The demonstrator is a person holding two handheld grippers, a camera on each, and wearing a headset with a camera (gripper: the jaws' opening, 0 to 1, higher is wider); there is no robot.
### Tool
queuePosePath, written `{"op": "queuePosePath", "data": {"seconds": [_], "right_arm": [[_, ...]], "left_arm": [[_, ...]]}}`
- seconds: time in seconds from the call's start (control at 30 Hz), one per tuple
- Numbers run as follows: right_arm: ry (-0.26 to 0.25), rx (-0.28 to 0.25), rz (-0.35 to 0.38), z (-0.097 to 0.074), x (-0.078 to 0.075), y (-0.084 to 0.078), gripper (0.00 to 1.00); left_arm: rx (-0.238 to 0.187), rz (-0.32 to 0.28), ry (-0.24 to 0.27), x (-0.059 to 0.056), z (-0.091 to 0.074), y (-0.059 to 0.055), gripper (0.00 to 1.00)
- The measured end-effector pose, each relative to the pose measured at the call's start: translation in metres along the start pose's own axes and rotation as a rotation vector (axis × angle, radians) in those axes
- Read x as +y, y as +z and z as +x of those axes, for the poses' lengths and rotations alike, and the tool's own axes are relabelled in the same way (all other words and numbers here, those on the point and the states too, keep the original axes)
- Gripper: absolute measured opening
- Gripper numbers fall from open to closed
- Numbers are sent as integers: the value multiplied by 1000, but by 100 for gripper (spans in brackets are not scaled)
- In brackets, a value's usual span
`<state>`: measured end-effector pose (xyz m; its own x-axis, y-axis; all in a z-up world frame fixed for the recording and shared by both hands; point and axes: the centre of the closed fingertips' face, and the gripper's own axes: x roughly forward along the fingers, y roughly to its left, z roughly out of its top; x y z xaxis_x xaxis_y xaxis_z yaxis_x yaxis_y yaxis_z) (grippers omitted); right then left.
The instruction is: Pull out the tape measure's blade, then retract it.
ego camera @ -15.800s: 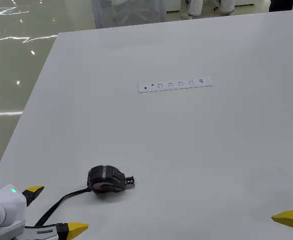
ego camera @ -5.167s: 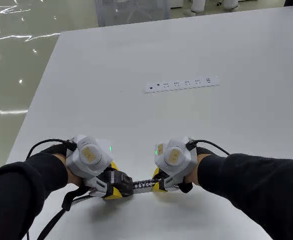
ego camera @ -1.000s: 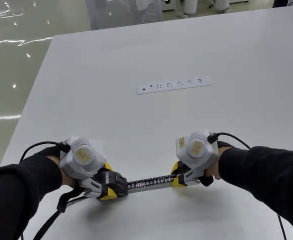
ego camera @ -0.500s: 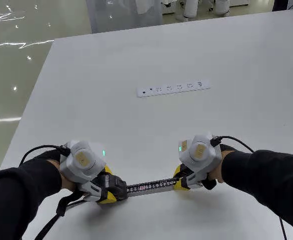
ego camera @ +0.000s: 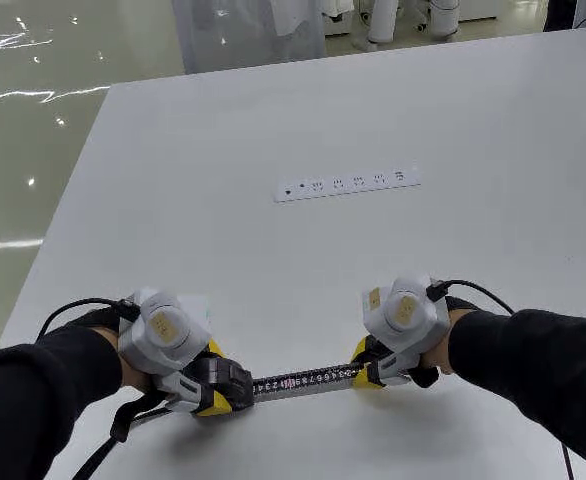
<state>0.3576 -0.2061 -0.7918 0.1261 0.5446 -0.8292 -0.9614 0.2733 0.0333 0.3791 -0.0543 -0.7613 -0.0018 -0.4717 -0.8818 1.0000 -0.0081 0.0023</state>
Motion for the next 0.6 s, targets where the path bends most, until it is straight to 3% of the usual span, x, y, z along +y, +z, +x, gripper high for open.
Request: {"op": "queuePosePath", "data": {"seconds": [0.6], "right_arm": [[-4, 0, 12, -6, -2, -7, 9]], "left_arm": [[4, 1, 1, 0, 1, 0, 33]]}}
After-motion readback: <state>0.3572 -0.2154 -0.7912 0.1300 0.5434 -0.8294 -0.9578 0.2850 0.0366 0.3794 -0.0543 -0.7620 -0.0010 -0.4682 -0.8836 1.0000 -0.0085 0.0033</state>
